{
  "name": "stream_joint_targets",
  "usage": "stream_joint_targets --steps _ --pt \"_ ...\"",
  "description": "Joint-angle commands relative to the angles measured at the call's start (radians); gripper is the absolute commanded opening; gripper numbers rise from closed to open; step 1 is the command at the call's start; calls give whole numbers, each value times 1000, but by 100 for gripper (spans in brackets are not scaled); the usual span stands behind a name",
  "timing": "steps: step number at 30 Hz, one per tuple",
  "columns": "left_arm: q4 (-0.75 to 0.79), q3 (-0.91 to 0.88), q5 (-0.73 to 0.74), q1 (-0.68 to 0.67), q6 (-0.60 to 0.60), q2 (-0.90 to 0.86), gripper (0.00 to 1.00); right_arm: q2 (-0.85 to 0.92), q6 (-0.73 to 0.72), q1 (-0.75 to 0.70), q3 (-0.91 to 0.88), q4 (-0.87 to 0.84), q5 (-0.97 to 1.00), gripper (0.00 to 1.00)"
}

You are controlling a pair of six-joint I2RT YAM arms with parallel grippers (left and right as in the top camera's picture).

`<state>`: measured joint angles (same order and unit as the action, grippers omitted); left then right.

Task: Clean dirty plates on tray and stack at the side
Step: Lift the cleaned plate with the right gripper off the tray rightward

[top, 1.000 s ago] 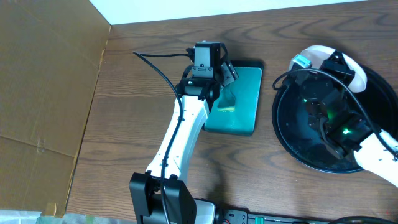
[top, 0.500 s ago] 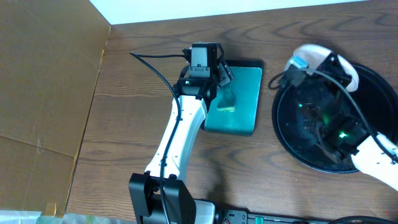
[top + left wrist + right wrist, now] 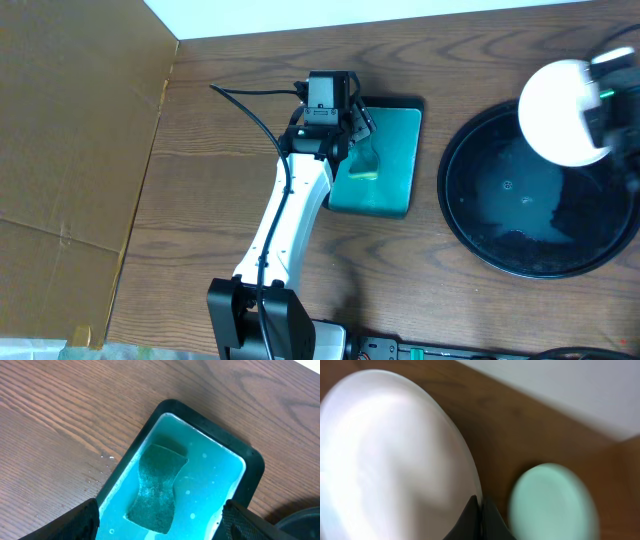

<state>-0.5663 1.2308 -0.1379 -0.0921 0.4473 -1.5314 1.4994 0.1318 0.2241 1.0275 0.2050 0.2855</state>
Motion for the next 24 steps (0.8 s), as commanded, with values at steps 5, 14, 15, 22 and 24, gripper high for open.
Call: stream_joint_targets --steps 5,14,15,22,24 --pt "-2 16 -16 4 -9 0 79 -8 -462 -417 6 10 -586 1" --pt "-2 16 -16 4 -9 0 79 0 -673 -688 5 76 -341 2" --pt "-2 16 -16 4 -9 0 79 7 -682 -699 5 74 -330 2" --pt "-2 16 -16 4 -9 0 80 119 -687 -709 5 57 -238 1" --pt "-2 16 -16 4 -9 0 79 156 -710 -709 5 37 -217 1"
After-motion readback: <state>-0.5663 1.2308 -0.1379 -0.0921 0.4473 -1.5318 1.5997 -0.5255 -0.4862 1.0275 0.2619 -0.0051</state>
